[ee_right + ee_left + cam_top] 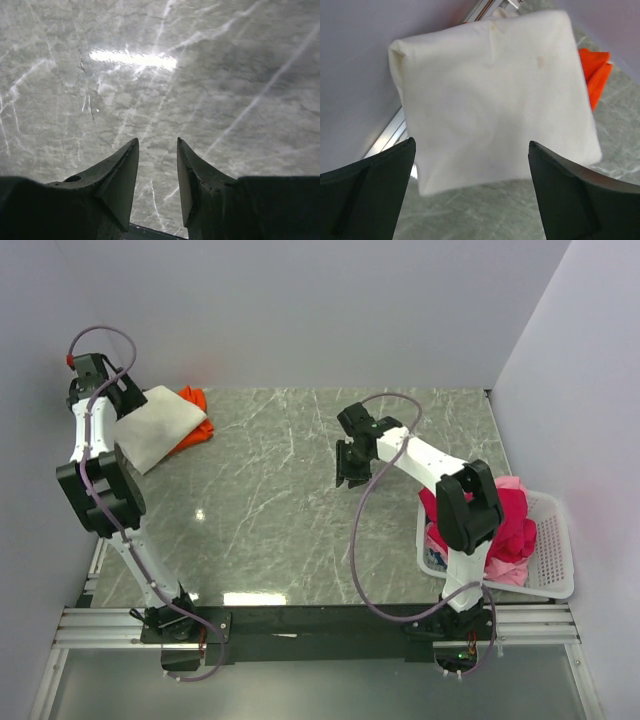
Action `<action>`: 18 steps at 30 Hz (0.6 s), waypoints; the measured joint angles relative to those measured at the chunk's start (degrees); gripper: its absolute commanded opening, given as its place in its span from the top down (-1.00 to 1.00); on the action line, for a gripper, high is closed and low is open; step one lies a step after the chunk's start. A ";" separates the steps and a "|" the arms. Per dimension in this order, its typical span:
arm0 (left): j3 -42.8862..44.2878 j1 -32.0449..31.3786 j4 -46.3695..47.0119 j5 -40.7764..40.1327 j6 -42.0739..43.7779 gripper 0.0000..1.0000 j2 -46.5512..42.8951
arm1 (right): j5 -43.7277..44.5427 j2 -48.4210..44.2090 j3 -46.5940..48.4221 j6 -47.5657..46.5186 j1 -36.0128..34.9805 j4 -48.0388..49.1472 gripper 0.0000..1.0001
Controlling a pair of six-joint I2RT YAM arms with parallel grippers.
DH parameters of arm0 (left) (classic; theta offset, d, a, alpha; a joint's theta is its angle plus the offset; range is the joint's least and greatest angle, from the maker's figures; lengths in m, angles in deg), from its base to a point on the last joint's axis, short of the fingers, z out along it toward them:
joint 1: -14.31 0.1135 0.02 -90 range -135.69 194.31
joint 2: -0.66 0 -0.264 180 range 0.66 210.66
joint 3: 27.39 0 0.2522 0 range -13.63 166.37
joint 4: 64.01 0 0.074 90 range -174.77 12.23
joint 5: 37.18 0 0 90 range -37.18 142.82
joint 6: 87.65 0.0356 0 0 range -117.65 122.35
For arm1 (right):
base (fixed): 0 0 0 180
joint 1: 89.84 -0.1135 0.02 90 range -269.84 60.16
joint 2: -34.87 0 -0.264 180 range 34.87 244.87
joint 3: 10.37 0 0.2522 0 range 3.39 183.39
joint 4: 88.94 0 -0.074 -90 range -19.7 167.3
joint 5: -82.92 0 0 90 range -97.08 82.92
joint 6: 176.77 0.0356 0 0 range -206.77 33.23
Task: Fold and stack the t-shirts
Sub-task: Reset both grippers
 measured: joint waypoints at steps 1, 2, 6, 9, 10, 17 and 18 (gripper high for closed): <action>-1.20 -0.79 -0.13 -1.90 -0.31 -0.99 -2.12 | 0.48 -0.79 -0.66 0.13 0.00 0.17 0.12; -2.05 -1.40 -0.07 -3.08 -0.57 -0.99 -3.69 | 1.03 -1.88 -1.49 0.17 0.00 0.55 0.12; -7.34 -5.40 0.76 -6.71 -1.57 -0.99 -11.63 | 2.78 -6.32 -4.98 0.39 0.00 2.32 0.12; -11.41 -8.35 1.09 -6.58 -2.47 -0.99 -16.15 | 3.74 -9.49 -8.07 0.72 0.00 3.85 0.12; -13.09 -9.35 1.49 -6.03 -2.89 -0.99 -17.44 | 4.09 -10.64 -9.29 0.87 0.00 4.24 0.12; -28.74 -17.51 2.51 -0.83 -6.88 -0.99 -26.64 | 7.74 -19.67 -18.27 2.60 0.00 7.96 0.12; -31.15 -20.15 2.67 -0.15 -7.39 -0.99 -28.37 | 8.44 -21.42 -19.74 2.95 0.00 8.68 0.12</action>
